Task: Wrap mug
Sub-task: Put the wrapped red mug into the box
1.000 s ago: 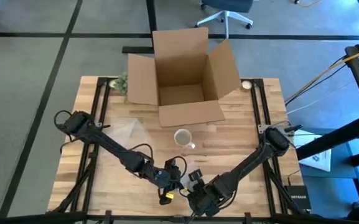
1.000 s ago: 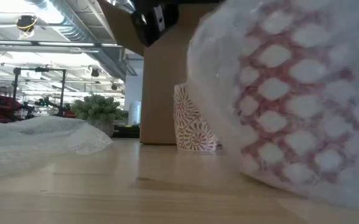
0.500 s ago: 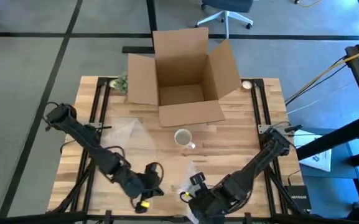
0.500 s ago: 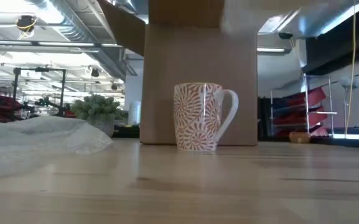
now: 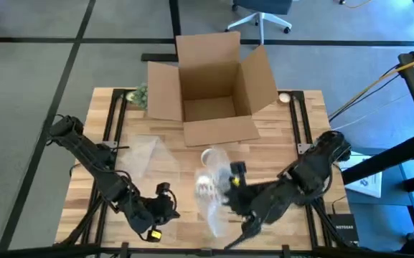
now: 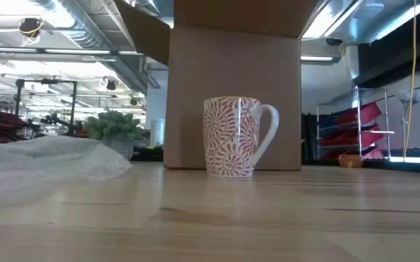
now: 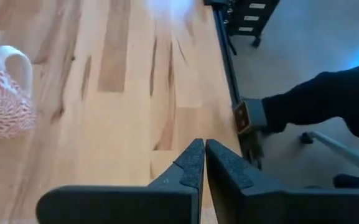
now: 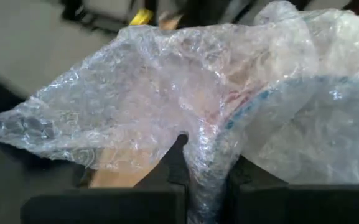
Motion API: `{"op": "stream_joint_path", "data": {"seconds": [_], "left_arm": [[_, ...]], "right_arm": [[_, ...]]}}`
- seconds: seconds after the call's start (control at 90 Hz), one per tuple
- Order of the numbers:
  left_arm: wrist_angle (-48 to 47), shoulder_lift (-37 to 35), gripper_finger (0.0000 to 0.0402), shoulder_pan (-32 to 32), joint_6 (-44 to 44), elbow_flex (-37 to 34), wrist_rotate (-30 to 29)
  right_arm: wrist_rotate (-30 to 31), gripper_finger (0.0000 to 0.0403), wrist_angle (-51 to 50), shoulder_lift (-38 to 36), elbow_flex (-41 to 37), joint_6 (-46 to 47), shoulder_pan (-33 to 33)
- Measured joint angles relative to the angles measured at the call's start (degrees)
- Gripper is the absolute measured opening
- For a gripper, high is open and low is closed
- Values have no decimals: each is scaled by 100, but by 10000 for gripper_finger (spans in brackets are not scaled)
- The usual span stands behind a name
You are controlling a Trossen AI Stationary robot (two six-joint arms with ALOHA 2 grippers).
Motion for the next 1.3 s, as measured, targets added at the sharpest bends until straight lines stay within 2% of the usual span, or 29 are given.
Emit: {"op": "stream_joint_path", "data": {"seconds": [0.178, 0.411, 0.611, 0.822, 0.944, 1.1, 1.3], "left_arm": [[-16, 2, 0, 19, 87, -5, -308], [-19, 4, 0, 73, 91, -7, -432], [-20, 4, 0, 202, 58, -7, -463], [-16, 7, 0, 339, -21, -12, -473], [-11, 10, 0, 389, -159, -12, -473], [-6, 11, 0, 416, -344, -14, -617], [27, 11, 0, 416, -528, -14, -701]], "right_arm": [[381, 12, 451, -313, 3, -553, -625], [430, 12, 453, -398, 2, -1022, -2188], [-274, 12, 485, -353, -31, -1138, -3739], [-1125, 12, 540, -166, -458, -634, -5043], [-1588, 12, 515, 19, -851, -388, -5438], [-2014, 12, 494, 232, -1526, -274, -5635], [-2230, 12, 1291, 280, -2680, -188, -5692]]}}
